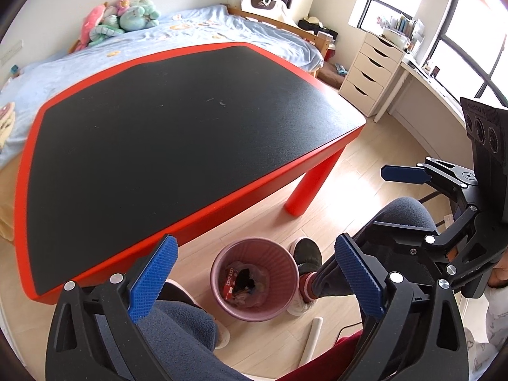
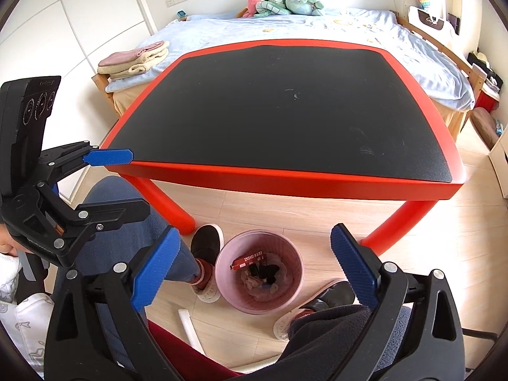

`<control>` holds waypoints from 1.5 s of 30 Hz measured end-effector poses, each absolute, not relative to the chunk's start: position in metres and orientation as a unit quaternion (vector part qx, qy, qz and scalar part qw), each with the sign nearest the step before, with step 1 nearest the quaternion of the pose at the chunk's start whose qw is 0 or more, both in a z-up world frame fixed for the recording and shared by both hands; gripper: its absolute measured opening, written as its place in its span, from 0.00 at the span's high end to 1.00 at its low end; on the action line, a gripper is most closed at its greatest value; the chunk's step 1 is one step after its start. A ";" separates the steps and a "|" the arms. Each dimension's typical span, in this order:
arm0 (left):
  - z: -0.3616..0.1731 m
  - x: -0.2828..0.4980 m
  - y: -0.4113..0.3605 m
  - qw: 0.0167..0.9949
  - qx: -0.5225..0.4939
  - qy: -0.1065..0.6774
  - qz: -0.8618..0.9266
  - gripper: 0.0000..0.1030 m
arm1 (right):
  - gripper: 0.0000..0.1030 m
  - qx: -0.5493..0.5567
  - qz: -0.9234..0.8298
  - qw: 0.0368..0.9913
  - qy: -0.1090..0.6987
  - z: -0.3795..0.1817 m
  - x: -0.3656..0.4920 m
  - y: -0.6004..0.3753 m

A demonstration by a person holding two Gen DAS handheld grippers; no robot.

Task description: Collect trash

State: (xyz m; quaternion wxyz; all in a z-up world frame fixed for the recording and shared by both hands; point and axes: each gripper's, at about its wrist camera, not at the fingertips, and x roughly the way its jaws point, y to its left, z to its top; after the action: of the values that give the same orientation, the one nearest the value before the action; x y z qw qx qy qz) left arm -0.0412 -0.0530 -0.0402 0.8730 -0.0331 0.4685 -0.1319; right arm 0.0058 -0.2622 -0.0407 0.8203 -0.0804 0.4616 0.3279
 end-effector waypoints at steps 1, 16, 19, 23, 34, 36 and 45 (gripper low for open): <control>-0.040 -0.042 -0.053 0.873 -0.034 0.468 -0.130 0.08 | 0.07 -0.079 0.327 0.820 0.463 -0.041 0.006 -0.262; -0.019 -0.038 -0.035 0.892 -0.043 0.440 -0.096 0.07 | 0.05 -0.077 0.320 0.838 0.436 -0.014 0.023 -0.252; -0.010 -0.032 -0.025 0.898 -0.042 0.430 -0.083 0.07 | 0.04 -0.077 0.321 0.843 0.425 -0.004 0.032 -0.246; 0.002 -0.023 -0.013 0.906 -0.041 0.416 -0.064 0.07 | 0.04 -0.079 0.318 0.850 0.413 0.009 0.047 -0.238; 0.024 0.002 0.014 0.919 -0.041 0.392 -0.030 0.07 | 0.04 -0.089 0.309 0.865 0.385 0.036 0.087 -0.217; 0.025 0.006 0.017 0.921 -0.038 0.388 -0.026 0.07 | 0.04 -0.091 0.309 0.867 0.380 0.039 0.091 -0.213; 0.021 0.018 0.023 0.914 -0.038 0.403 -0.012 0.06 | 0.03 -0.096 0.317 0.866 0.374 0.043 0.100 -0.203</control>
State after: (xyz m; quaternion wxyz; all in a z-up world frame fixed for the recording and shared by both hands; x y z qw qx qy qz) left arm 0.0180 0.0229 0.0206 0.9143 -0.0377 0.4030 -0.0116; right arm 0.0997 -0.2028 0.0427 0.8660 -0.0956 0.3745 0.3172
